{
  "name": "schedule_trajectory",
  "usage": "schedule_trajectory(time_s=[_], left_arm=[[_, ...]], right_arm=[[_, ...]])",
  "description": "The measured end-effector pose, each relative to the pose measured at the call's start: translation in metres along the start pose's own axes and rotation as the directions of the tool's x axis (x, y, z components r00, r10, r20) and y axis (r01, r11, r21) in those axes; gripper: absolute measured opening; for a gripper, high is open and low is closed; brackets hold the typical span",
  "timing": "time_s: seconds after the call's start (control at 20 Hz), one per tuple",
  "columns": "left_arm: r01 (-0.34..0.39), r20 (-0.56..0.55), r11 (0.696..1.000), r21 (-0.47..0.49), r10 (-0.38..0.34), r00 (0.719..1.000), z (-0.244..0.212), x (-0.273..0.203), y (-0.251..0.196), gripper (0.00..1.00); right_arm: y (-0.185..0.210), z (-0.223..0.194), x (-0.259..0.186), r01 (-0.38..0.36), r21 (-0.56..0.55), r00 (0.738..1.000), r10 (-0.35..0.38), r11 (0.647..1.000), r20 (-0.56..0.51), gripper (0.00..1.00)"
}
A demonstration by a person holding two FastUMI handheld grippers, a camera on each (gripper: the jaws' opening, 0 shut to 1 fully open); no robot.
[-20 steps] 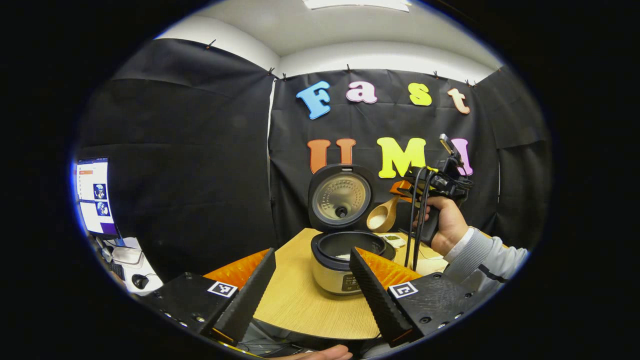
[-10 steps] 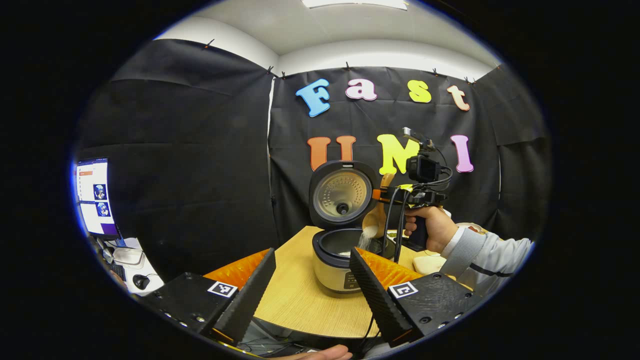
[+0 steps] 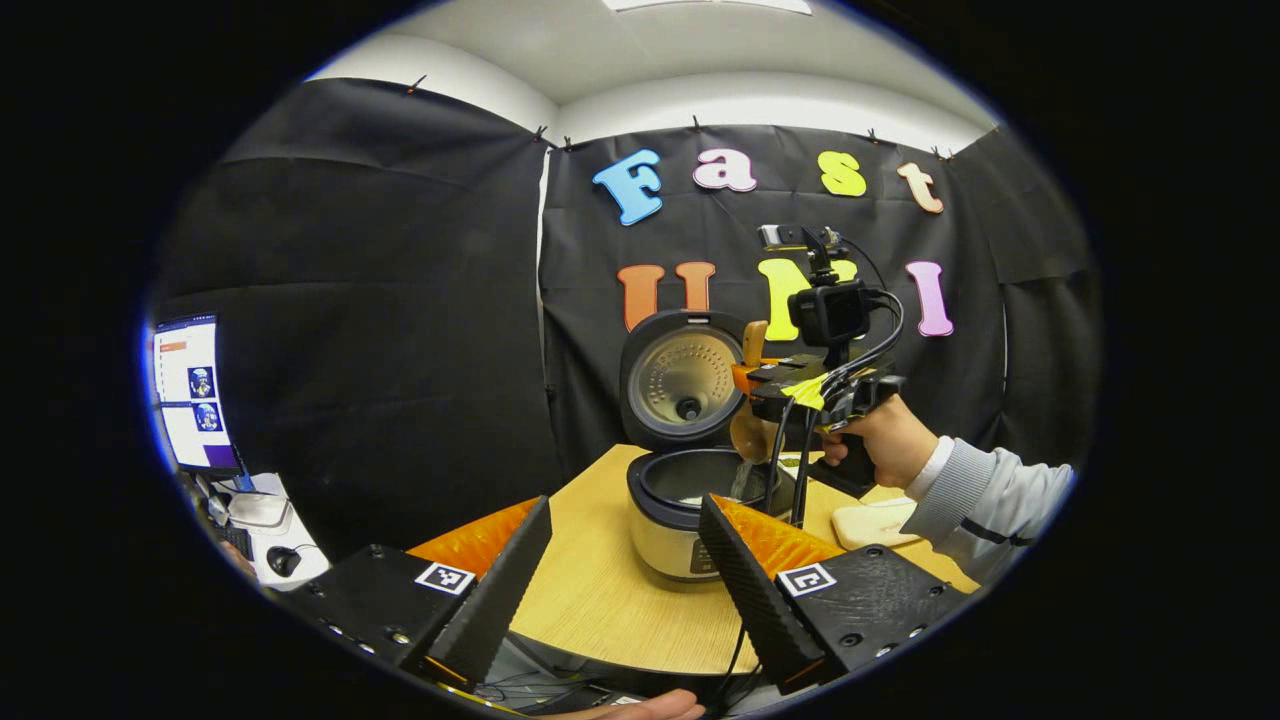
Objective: Close the left gripper, press the button to open the rice cooker; take a wooden spoon from the chopstick holder with the right hand, scoop a spoonful of rice and pour it into the rice cooker, then put the wooden spoon back into the chopstick holder.
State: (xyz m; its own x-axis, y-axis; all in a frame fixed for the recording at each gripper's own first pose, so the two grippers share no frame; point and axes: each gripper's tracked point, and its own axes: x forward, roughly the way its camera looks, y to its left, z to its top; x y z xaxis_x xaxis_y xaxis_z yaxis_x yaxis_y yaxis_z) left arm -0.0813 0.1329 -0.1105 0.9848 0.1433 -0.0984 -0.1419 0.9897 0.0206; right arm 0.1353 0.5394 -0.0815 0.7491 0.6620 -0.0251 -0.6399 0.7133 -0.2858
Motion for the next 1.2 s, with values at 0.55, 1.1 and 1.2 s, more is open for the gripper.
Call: schedule_trajectory(time_s=[0.55, 1.1, 1.2], left_arm=[[0.064, 0.026, 0.998, 0.001, -0.064, 0.998, 0.013, 0.002, -0.036, 0.95], [0.114, 0.060, 0.993, 0.026, -0.115, 0.992, 0.030, 0.015, -0.084, 0.94], [0.130, 0.064, 0.991, 0.024, -0.132, 0.989, 0.031, 0.017, -0.095, 0.94]], right_arm=[[-0.069, -0.004, -0.039, 0.097, 0.077, 0.995, -0.094, 0.992, -0.038, 0.11], [-0.198, -0.030, -0.107, 0.221, 0.171, 0.975, -0.216, 0.960, -0.050, 0.12], [-0.221, -0.042, -0.120, 0.246, 0.181, 0.969, -0.238, 0.952, -0.064, 0.12]])
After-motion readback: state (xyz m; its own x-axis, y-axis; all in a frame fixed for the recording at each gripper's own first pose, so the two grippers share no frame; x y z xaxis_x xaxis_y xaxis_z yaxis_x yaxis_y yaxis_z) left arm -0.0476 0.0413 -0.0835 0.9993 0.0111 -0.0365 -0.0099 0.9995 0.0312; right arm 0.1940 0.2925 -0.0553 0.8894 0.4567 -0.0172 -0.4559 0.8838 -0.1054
